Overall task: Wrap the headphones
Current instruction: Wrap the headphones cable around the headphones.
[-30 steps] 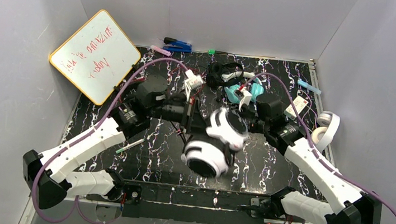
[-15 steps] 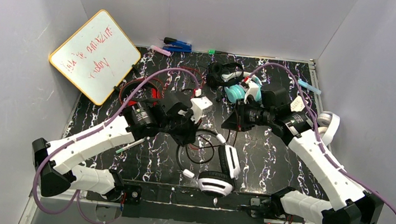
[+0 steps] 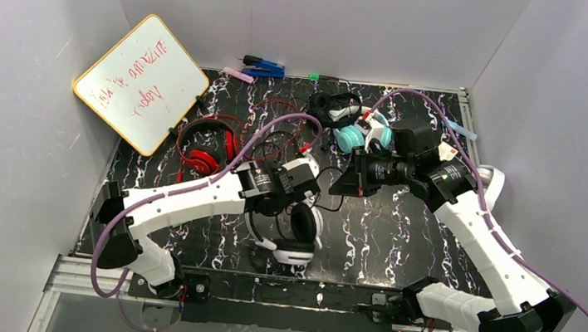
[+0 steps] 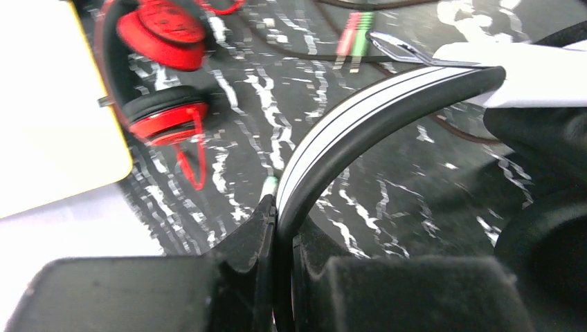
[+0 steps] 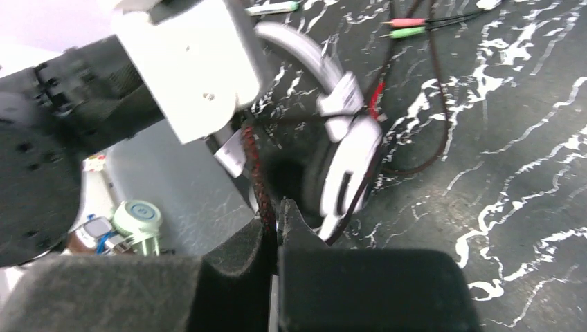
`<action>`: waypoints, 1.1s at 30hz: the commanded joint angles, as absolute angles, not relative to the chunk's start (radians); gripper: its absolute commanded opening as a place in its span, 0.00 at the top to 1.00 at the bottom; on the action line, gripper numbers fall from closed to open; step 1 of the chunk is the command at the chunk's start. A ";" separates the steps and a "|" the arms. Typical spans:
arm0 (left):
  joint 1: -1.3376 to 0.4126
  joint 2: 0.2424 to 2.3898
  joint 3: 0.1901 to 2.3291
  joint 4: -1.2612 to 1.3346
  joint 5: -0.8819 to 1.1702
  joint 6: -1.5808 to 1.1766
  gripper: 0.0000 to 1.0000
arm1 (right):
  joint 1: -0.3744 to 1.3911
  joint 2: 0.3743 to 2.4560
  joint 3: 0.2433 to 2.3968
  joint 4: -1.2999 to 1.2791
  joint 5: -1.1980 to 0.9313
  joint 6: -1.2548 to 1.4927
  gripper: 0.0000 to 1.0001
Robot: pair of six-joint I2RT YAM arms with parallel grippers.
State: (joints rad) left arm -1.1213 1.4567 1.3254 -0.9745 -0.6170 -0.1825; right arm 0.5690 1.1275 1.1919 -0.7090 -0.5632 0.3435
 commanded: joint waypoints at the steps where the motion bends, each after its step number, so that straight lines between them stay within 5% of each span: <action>1: -1.119 1.425 1.414 -1.045 -0.929 -0.344 1.00 | 0.567 1.139 1.249 -0.750 -0.732 0.358 0.99; 18: -1.118 1.373 1.430 -1.145 -1.254 -0.554 1.00 | 0.566 1.108 1.276 -0.836 -0.859 0.358 0.98; 25: -1.105 1.374 1.469 -1.182 -1.325 -0.746 1.00 | 0.567 1.069 1.155 -0.585 -1.025 0.575 0.94; 33: -1.026 1.218 1.350 -0.800 -1.037 -0.839 1.00 | 0.595 0.950 0.906 -0.244 -0.917 0.842 0.93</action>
State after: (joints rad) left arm -1.0718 1.3449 1.3869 -1.0435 -1.1385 -0.7189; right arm 0.5728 1.0008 0.9611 -0.4408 -0.9558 0.7040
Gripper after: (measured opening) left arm 0.054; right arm 0.080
